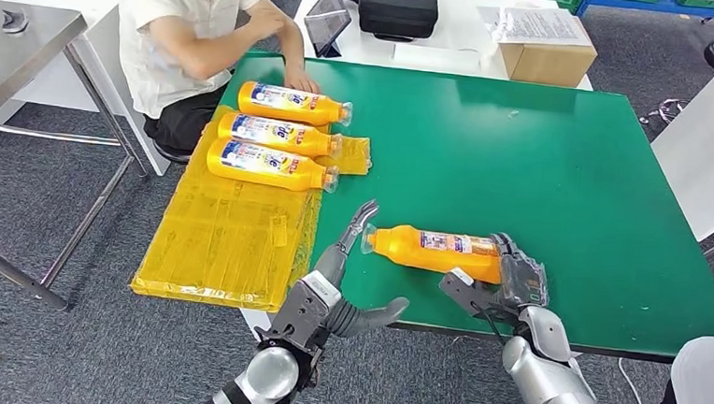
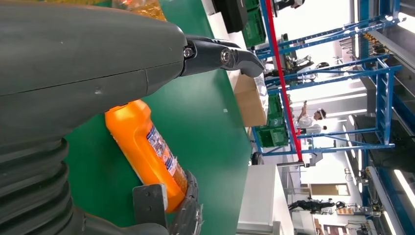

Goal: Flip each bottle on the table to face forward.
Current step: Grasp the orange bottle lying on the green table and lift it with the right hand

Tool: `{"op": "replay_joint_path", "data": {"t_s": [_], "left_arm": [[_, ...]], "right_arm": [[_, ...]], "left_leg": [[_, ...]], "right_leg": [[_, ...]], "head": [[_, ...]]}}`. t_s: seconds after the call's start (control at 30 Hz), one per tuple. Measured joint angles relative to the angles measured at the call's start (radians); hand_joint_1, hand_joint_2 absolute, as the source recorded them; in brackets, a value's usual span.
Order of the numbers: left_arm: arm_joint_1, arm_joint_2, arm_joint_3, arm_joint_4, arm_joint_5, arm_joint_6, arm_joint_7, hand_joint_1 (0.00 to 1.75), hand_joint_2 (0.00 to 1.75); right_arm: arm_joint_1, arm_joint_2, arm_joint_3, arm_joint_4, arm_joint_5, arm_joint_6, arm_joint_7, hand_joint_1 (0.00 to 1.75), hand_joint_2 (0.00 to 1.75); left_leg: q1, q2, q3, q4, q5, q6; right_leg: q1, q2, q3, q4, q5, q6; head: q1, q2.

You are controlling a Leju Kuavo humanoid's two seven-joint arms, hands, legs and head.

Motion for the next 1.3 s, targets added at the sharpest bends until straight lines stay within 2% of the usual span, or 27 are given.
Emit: {"op": "replay_joint_path", "data": {"t_s": [0.47,0.63,0.7,0.83,0.93,1.17,1.3], "left_arm": [[-0.003,-0.003,0.000,0.002,0.012,-0.001,-0.007,0.00,1.75],[-0.002,-0.003,0.001,0.001,0.066,-0.033,-0.049,0.00,1.75],[0.005,-0.003,0.001,0.000,0.087,-0.042,-0.091,0.00,1.75],[0.046,0.007,0.013,-0.026,0.113,-0.008,-0.219,0.00,1.75],[0.076,0.019,0.026,-0.066,0.118,0.025,-0.262,0.00,1.75],[0.158,0.034,0.104,-0.187,0.137,0.089,-0.279,0.00,1.75],[0.214,0.037,0.165,-0.242,0.262,0.121,-0.249,0.00,1.75]], "right_arm": [[-0.005,-0.002,0.003,0.014,-0.025,-0.002,-0.049,1.75,1.75],[0.003,0.015,-0.018,0.017,-0.186,0.009,-0.183,1.75,1.75],[0.010,0.034,-0.041,0.016,-0.265,0.020,-0.237,1.75,1.75],[0.033,0.068,-0.086,-0.005,-0.374,0.027,-0.291,1.75,1.75],[0.052,0.085,-0.108,-0.031,-0.413,0.020,-0.306,1.75,1.75],[0.123,0.110,-0.137,-0.135,-0.524,-0.008,-0.336,1.75,1.75],[0.186,0.123,-0.139,-0.240,-0.578,-0.009,-0.316,1.75,1.75]], "left_leg": [[0.000,0.000,0.000,0.000,0.000,0.000],[0.000,0.001,-0.001,0.000,0.000,0.000],[0.000,0.001,-0.001,0.000,0.000,0.000],[0.001,0.000,-0.003,0.000,0.000,0.000],[0.001,-0.001,-0.006,0.000,0.000,0.000],[0.001,-0.003,-0.011,0.000,0.000,0.000],[0.001,-0.004,-0.015,0.000,0.000,0.000]], "right_leg": [[0.000,0.000,-0.001,0.000,0.000,0.000],[0.000,0.000,-0.001,0.000,0.000,0.000],[0.000,0.000,-0.001,0.000,0.000,0.000],[0.001,0.000,-0.002,0.001,0.000,0.000],[0.001,0.000,-0.003,0.001,-0.001,0.000],[0.001,-0.001,-0.008,0.001,-0.001,0.000],[0.001,-0.001,-0.012,0.001,-0.001,0.000]], "head": [[0.000,0.000],[0.000,0.000],[0.000,0.000],[0.000,0.000],[0.000,0.000],[0.000,0.000],[0.000,0.000]]}}
